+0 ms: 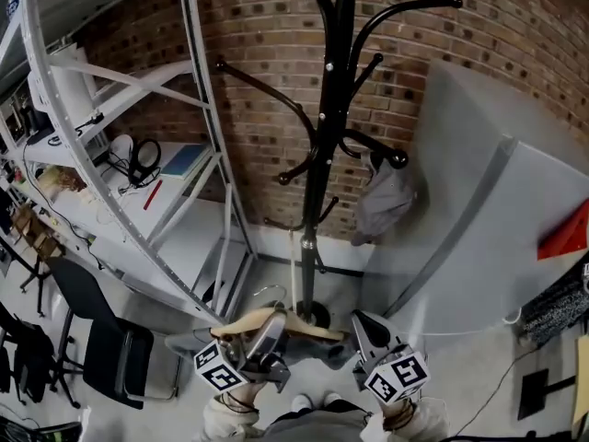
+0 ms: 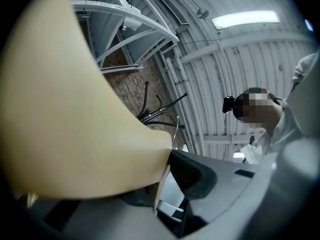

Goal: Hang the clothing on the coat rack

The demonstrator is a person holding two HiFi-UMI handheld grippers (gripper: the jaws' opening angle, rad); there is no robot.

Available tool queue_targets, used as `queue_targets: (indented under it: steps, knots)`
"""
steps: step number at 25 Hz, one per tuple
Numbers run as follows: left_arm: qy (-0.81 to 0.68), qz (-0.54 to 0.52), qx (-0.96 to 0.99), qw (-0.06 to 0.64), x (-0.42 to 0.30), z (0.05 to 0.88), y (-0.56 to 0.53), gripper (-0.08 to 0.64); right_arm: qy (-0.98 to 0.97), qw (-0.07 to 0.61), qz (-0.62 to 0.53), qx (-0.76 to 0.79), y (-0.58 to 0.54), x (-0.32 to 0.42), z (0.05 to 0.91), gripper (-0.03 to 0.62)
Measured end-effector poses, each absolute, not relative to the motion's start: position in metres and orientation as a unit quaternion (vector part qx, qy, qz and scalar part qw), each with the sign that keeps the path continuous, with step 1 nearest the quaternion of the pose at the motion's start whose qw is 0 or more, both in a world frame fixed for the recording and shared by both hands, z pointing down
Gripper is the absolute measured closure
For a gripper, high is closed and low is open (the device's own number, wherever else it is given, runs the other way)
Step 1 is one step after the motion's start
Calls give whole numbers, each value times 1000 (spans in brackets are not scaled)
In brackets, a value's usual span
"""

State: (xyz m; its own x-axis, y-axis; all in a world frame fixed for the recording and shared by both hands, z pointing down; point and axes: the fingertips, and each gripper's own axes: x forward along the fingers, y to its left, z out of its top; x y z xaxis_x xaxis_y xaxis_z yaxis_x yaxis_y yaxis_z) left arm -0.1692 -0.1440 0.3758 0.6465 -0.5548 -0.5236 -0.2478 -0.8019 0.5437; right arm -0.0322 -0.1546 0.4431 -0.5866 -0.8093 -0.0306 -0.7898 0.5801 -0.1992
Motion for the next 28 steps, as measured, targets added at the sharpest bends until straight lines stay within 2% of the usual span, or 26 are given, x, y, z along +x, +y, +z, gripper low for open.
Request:
queue_targets:
  steps: [13,28]
  knots:
    - [-212,-380,876,206,-164,340,-184,459,874,72,-65,-477,-183,5,428,569]
    - [-180,-394,872,229,-140,303,-246,459,859,99,-52,-500,-198,43,414,569]
